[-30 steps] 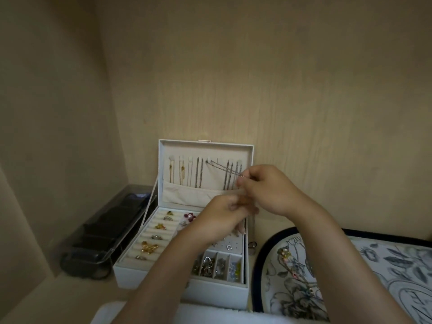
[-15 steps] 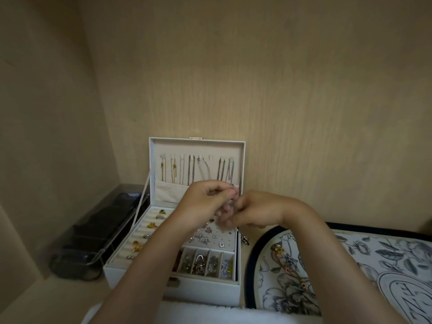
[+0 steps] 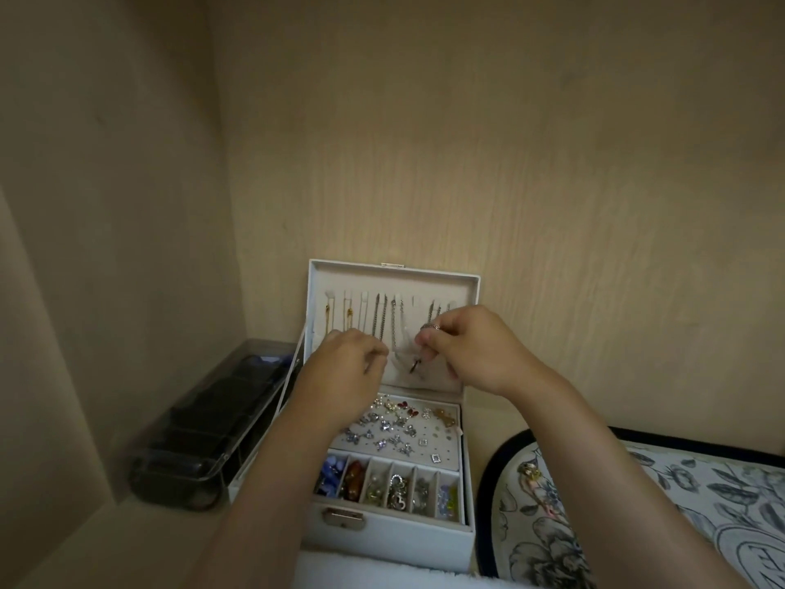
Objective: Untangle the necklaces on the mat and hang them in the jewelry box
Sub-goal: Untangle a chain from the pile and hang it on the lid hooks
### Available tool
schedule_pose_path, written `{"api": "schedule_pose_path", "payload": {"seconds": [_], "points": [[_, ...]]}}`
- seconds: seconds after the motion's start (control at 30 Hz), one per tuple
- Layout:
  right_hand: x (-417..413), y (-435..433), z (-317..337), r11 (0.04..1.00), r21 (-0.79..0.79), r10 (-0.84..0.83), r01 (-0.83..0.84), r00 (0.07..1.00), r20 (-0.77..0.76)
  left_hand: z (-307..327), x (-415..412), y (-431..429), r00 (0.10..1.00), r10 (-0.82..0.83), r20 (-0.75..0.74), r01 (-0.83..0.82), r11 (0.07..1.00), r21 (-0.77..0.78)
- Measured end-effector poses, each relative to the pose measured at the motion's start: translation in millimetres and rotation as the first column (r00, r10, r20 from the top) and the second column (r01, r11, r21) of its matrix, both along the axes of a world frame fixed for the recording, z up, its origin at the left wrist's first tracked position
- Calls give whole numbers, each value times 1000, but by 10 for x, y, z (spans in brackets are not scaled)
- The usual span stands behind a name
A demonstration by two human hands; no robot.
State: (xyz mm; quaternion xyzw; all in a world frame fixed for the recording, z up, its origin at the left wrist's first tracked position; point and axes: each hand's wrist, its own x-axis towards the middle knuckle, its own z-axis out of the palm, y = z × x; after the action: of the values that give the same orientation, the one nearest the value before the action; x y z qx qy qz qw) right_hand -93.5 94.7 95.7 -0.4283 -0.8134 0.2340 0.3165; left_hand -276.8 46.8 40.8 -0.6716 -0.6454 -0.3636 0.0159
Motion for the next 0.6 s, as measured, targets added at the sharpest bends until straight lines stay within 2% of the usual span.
{"api": "schedule_pose_path", "payload": {"seconds": [0.13, 0.3, 0.47, 0.6], "points": [[-174, 96, 117, 998, 39, -44, 44, 999, -17, -77, -37, 11, 996, 17, -91, -17, 1000, 0], [-349, 222, 203, 993, 94, -68, 69, 998, -18, -145, -57, 51, 991, 13, -133, -14, 1000, -13], [-437, 285, 147, 985, 164, -61, 44, 993, 101, -160, -72, 73, 971, 55, -232, -60, 998, -13], [-428, 320, -1, 979, 200, -71, 31, 977, 200, -151, -85, 48, 973, 67, -220, -66, 998, 13]]}}
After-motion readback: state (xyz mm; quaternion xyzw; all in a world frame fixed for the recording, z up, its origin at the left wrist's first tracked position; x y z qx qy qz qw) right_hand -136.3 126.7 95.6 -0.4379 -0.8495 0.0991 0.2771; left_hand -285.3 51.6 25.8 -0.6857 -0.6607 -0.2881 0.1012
